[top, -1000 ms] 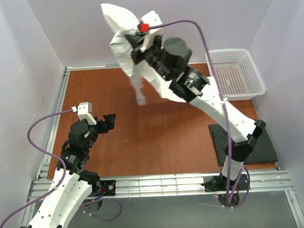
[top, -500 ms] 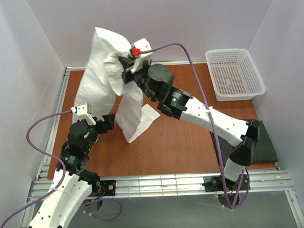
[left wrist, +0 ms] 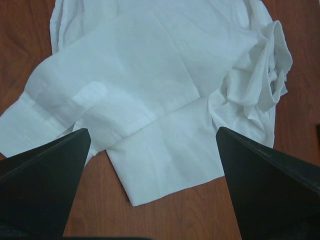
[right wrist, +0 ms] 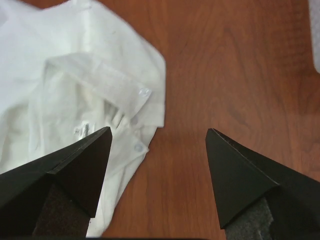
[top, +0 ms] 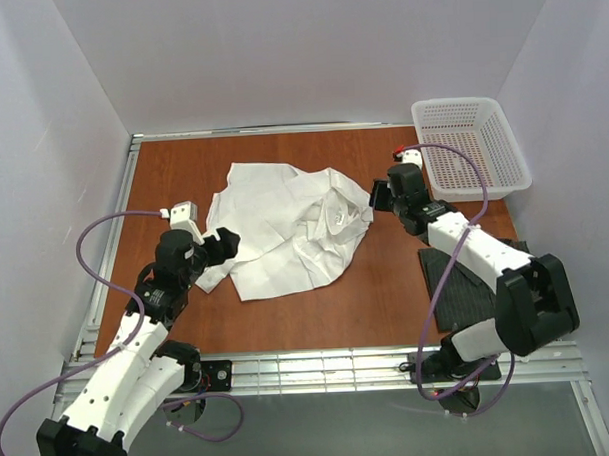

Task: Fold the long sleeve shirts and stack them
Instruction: Move the shirt to the center of the board, then flatten the shirt out

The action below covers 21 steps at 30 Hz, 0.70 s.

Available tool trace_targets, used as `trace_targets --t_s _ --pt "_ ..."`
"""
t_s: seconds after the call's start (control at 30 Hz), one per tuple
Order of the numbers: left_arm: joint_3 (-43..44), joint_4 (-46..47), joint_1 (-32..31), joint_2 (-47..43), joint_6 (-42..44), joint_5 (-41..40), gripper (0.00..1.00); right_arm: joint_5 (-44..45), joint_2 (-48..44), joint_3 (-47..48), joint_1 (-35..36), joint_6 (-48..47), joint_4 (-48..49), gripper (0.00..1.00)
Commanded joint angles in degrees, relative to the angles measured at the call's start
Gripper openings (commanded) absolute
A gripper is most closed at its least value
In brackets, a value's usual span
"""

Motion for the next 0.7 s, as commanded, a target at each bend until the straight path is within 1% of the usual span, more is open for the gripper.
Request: trace_targets --t_s 0.0,0.03,0.07,0.13,0.2,0.3,0.37,0.43,0.5,0.57,0.67 --pt "1.59 -2.94 -0.26 1.99 -6.53 2.14 0.97 -12.38 -8.10 -0.44 1.16 -8.48 -0.26 0.72" --pt "1.42 -3.12 -0.27 3.39 -7.77 2.49 0.97 -15.71 -9.08 -1.67 1.16 -9.63 -1.13 0.72" --pt "1.24 -3.20 -0.18 4.10 -8.74 2.49 0.97 -17.05 -10.05 -2.29 1.42 -11.29 -1.40 0.71" --pt "0.63 -3.12 -0.27 6.73 -11.81 1.62 0.97 -19.42 -11.98 -4.82 2.03 -12.10 -1.75 0.71" --pt "0.36 -2.51 -0.26 9.28 -13.32 1.44 0.97 -19.96 -12.25 -6.68 3.96 -12.27 -1.49 0.71" --pt "-0.16 -1.62 -0.27 15.08 -15.51 0.65 0.97 -19.00 -9.72 -8.97 7.91 -13.76 -1.23 0.71" --pt "-0.69 -1.10 -0.27 18.50 -17.71 -1.80 0.96 -17.33 -7.17 -9.32 11.16 -14.91 -1.23 0.71" --pt "-1.48 -0.31 0.00 20.10 -18.94 -3.30 0.94 -15.93 -5.32 -9.06 14.14 -17.27 -1.23 0.71" --pt "-3.05 -0.22 0.70 21.06 -22.19 -6.11 0.92 -15.40 -2.86 -8.54 15.56 -18.42 -1.23 0.70" --pt "-4.55 1.18 2.45 21.25 -25.08 -6.04 0.91 -13.82 -1.10 -8.27 16.88 -18.60 -1.23 0.70" --pt "-6.40 2.94 4.39 22.73 -26.77 -6.03 0.91 -11.88 0.40 -7.74 18.47 -18.78 -0.70 0.70"
